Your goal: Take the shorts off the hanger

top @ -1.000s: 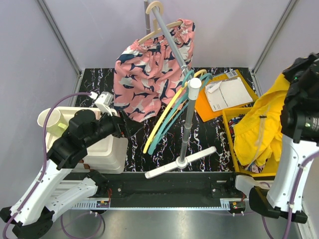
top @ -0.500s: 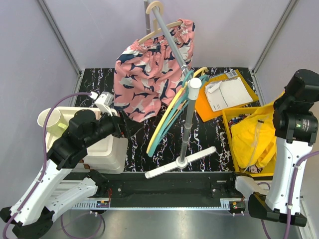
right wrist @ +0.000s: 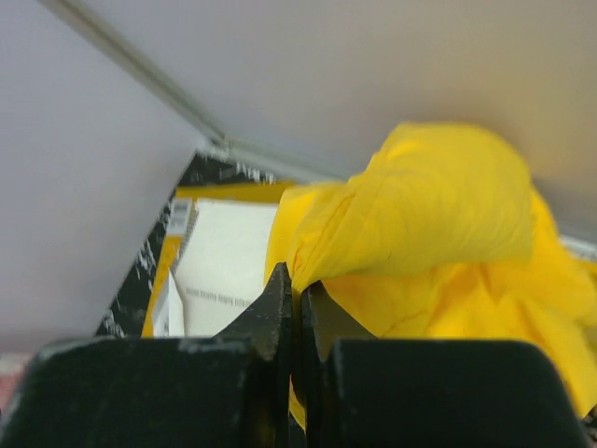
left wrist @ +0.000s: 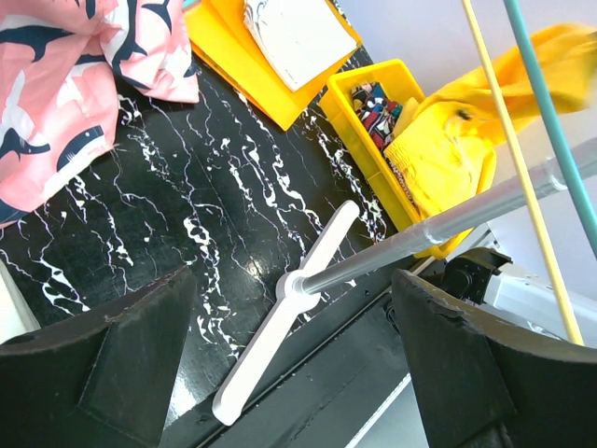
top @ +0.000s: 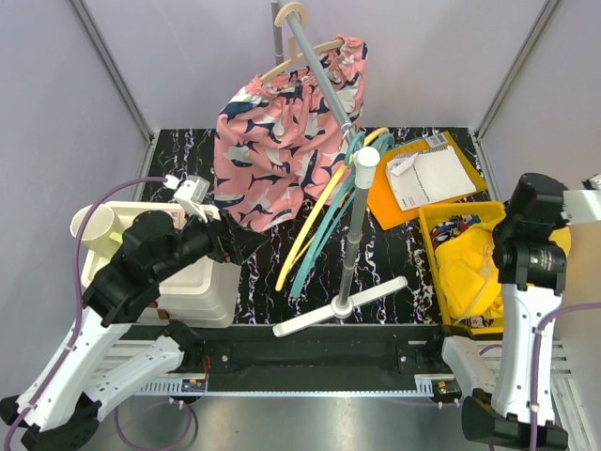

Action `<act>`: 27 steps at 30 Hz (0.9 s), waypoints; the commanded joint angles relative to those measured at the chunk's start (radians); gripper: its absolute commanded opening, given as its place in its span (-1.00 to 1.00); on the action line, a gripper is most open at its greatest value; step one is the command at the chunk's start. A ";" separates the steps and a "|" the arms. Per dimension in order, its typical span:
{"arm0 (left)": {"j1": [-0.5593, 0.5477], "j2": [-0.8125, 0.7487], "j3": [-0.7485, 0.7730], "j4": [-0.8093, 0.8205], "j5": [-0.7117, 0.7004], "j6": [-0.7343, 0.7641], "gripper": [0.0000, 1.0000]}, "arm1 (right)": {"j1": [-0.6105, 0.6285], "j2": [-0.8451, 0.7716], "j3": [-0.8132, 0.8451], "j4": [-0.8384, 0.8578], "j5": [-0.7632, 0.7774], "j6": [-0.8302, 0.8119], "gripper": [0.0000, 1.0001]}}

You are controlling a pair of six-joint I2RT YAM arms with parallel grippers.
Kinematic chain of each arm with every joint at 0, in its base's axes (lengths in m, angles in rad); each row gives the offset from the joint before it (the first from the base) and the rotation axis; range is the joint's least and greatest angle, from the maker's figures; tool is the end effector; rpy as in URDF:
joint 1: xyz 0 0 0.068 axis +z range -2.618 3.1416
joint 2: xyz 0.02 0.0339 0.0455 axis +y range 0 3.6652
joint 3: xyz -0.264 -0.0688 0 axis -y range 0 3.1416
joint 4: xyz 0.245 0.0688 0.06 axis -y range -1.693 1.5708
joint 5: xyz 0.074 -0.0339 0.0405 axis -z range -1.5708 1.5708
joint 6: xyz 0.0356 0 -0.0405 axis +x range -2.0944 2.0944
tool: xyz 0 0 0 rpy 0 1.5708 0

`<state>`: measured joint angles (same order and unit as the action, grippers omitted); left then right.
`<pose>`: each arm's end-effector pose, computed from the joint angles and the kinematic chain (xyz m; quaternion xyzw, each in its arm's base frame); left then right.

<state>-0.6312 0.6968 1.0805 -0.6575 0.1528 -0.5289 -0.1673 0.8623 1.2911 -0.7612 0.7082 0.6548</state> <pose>0.0996 -0.0795 0.4008 0.0867 0.7913 -0.3809 0.4704 0.1358 -0.0464 0.4374 0.4897 0.6198 -0.1426 0.5964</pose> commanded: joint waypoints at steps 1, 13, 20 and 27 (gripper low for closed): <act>0.002 -0.029 0.009 0.035 0.002 0.023 0.79 | 0.000 -0.009 -0.127 -0.041 -0.223 0.189 -0.93; 0.001 -0.046 -0.002 0.041 -0.015 0.015 0.79 | 0.002 -0.006 -0.525 0.103 -0.820 0.569 -1.00; 0.001 -0.033 -0.008 0.047 -0.006 0.012 0.79 | 0.002 -0.230 -0.610 0.031 -0.793 0.562 -1.00; 0.001 -0.023 -0.011 0.059 0.002 0.010 0.79 | 0.002 -0.212 -0.647 0.002 -0.652 0.551 -1.00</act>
<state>-0.6312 0.6674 1.0691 -0.6556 0.1524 -0.5243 -0.1673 0.5812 0.6552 -0.7345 -0.0261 1.1984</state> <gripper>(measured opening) 0.887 0.020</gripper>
